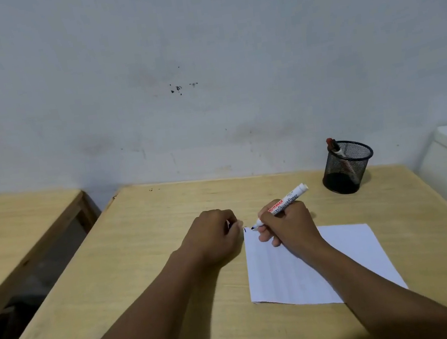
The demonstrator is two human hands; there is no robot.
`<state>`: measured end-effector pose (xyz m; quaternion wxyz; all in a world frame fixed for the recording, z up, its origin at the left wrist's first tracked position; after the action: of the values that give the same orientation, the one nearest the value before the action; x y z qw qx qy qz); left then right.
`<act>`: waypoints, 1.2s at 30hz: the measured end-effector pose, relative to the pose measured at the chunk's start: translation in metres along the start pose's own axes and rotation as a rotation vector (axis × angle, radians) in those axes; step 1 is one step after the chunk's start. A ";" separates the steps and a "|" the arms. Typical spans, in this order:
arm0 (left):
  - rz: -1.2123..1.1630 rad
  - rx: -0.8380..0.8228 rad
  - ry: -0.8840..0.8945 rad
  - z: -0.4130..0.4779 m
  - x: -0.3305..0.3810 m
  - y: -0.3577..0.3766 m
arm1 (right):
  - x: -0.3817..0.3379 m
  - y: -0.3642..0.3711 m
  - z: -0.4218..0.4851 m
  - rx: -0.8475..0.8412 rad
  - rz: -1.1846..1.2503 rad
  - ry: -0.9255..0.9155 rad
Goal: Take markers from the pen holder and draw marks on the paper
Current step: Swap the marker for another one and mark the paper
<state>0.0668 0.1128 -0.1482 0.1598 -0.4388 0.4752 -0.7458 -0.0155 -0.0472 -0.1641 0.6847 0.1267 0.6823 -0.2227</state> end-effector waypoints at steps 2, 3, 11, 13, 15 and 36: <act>0.001 0.020 0.008 -0.002 0.000 -0.001 | 0.001 0.001 -0.001 -0.001 -0.050 -0.027; -0.008 0.021 0.002 -0.002 -0.001 -0.001 | 0.002 0.002 -0.002 -0.009 -0.069 -0.040; 0.001 -0.189 -0.078 -0.002 -0.005 0.004 | 0.003 0.005 -0.003 -0.006 -0.156 -0.097; 0.027 -0.209 -0.079 -0.001 -0.004 0.005 | 0.004 0.006 -0.003 -0.010 -0.174 -0.104; 0.028 -0.222 -0.082 0.000 -0.004 0.006 | 0.005 0.007 -0.002 -0.017 -0.194 -0.107; -1.026 -0.039 -0.272 0.048 0.022 -0.050 | -0.087 -0.054 0.038 -0.085 0.354 0.126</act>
<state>0.1020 0.0959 -0.0864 -0.1736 -0.7106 0.1884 -0.6553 -0.0048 -0.1007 -0.0690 0.6739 0.2296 0.6996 -0.0613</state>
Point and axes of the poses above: each hand's wrist, its own z-axis towards the middle knuckle, its own y-axis out of the palm, x = y × z, the point moved 7 cm from there along z, towards the middle knuckle, and after that the axes turned 5 degrees about -y, right-handed, at the moved point
